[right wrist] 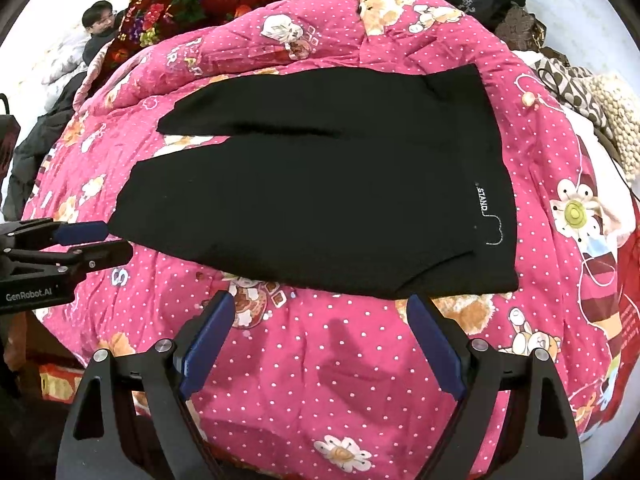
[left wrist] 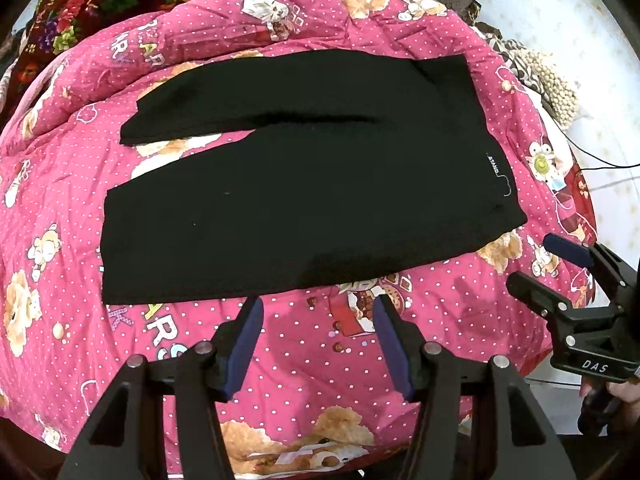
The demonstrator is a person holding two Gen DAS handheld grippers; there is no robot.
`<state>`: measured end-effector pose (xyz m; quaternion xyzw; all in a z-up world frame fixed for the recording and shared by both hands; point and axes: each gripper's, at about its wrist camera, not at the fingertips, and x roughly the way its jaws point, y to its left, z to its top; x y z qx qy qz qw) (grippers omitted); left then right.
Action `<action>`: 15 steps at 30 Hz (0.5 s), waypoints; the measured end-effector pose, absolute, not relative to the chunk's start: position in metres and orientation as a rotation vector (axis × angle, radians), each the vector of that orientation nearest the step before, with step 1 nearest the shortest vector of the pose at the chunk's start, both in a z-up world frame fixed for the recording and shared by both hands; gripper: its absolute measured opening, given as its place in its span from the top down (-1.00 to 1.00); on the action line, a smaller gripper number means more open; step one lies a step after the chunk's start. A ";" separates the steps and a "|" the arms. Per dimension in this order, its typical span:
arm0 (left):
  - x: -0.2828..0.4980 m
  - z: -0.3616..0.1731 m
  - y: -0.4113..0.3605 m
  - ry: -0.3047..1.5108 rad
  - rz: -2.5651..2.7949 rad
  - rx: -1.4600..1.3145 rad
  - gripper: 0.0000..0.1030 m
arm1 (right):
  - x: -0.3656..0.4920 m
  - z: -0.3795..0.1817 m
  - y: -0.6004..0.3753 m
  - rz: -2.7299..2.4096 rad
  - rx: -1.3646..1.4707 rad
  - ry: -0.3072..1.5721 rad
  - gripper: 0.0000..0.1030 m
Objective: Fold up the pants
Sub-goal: 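Move both grippers toward the hem end of the black trousers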
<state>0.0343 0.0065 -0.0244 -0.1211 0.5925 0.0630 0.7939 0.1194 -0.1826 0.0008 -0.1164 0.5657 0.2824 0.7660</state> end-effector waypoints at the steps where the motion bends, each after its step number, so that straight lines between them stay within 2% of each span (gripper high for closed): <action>1: 0.035 -0.025 0.007 1.276 0.136 -0.259 -0.15 | 0.120 0.000 -0.182 0.616 -0.254 1.231 -0.71; 15: 0.035 -0.027 0.006 1.280 0.128 -0.269 -0.15 | 0.123 -0.005 -0.180 0.636 -0.257 1.258 -0.71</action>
